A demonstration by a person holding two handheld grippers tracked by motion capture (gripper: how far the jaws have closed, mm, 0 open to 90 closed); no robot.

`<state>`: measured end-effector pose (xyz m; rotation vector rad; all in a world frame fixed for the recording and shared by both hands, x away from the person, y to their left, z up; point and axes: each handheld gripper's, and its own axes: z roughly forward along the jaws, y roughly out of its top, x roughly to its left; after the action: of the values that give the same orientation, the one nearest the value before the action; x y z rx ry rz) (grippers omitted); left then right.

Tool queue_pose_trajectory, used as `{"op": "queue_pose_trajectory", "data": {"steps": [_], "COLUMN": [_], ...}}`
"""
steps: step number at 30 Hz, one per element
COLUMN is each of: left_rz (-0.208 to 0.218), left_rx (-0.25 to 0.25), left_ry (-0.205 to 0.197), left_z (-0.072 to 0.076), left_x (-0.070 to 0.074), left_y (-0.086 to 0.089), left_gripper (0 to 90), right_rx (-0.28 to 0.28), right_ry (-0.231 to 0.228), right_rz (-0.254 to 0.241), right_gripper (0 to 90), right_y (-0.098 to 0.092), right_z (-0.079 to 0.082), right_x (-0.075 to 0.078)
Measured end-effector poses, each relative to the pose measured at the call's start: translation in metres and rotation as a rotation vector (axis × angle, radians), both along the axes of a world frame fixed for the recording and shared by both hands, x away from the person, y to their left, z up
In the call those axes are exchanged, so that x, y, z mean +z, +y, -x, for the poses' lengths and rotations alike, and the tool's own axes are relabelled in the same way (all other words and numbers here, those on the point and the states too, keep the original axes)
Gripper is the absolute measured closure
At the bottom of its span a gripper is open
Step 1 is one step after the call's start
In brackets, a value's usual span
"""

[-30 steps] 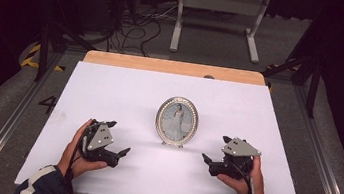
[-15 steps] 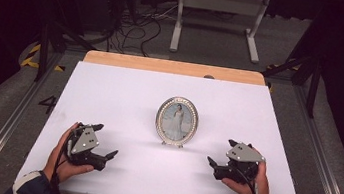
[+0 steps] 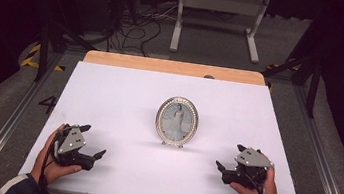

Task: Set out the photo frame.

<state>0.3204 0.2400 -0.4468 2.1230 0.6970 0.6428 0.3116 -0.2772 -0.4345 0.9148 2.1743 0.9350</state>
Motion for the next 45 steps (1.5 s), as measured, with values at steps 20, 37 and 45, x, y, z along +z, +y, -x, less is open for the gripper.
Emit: {"op": "queue_pose_trajectory", "data": {"steps": [20,37,45], "left_rz": [0.02,0.017,0.024], "left_rx": [0.065,0.06,0.062], "left_ry": [0.021,0.024,0.023], "left_z": [0.004,0.006,0.006], "left_x": [-0.008,-0.009,-0.009], "left_y": [0.032,0.03,0.03], "left_gripper": [8.1,8.2,8.2], "right_rx": [-0.048,-0.072,-0.074], "right_ry": [-0.003,-0.023,-0.031], "right_rz": [-0.05,-0.079,-0.089], "right_gripper": [11.7,11.2,11.1], "right_y": [-0.024,-0.033,-0.033], "right_z": [0.012,0.017,0.017], "right_x": [-0.008,-0.009,-0.007]}}
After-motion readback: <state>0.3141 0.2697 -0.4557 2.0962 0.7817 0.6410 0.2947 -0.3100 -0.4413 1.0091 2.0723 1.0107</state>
